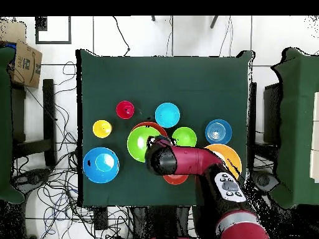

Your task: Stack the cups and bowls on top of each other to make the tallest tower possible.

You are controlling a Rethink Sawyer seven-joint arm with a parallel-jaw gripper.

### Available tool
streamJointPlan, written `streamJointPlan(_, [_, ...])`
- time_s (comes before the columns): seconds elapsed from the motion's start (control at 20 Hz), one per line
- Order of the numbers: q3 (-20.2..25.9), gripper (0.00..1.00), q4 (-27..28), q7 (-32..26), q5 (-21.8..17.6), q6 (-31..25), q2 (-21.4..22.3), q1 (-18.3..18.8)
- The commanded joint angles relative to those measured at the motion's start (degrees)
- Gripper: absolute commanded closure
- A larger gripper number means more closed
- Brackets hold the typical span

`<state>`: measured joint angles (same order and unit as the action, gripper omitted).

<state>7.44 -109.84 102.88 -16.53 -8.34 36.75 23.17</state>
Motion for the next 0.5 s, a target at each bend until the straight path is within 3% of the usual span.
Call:
streamJointPlan(0.05, [2.5,0.00,-1.0,5.8,2.6,-7.9,3.8,-1.7])
streamJointPlan(0.5, [4.5,0.00,-0.5,2.3,3.2,-13.1,6.5,1.2])
